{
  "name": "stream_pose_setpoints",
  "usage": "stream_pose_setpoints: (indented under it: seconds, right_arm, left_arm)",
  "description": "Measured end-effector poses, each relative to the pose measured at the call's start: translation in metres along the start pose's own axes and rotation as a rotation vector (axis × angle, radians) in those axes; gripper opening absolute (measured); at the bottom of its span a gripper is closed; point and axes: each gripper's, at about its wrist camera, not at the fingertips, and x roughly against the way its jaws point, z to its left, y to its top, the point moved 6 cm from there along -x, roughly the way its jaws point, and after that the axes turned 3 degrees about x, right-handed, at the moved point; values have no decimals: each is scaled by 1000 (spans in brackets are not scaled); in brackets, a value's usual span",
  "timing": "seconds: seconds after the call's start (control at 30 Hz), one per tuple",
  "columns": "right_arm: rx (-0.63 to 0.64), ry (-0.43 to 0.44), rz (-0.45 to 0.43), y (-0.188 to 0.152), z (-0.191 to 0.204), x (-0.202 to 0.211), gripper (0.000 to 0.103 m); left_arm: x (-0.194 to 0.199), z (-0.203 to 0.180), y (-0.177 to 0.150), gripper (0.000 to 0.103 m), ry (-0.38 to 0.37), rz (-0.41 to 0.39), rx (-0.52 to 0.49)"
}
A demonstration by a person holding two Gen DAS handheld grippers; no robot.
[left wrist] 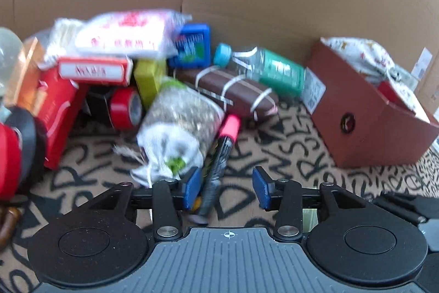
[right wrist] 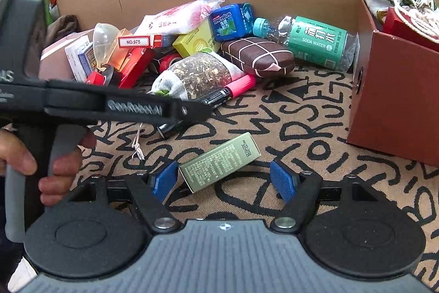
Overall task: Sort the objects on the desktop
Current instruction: 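Close the left gripper on the pink-capped marker and lift it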
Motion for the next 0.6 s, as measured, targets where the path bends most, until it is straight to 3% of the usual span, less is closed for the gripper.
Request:
stream_pose_setpoints:
  seconds: [0.17, 0.2, 0.23, 0.33, 0.6]
  right_arm:
    - [9, -6, 0, 1, 1, -3, 78]
    - [12, -6, -1, 2, 1, -4, 76]
    - [12, -6, -1, 2, 1, -3, 65]
    - [-3, 2, 6, 1, -2, 1, 33]
    - [-20, -16, 17, -13, -12, 31, 21]
  left_arm:
    - [-5, 2, -1, 51, 11, -1, 3]
    - [-5, 2, -1, 35, 14, 4, -2]
    - [-4, 1, -3, 15, 10, 13, -6]
    - [2, 0, -8, 12, -13, 40, 1]
    - [29, -19, -37, 12, -19, 61, -9]
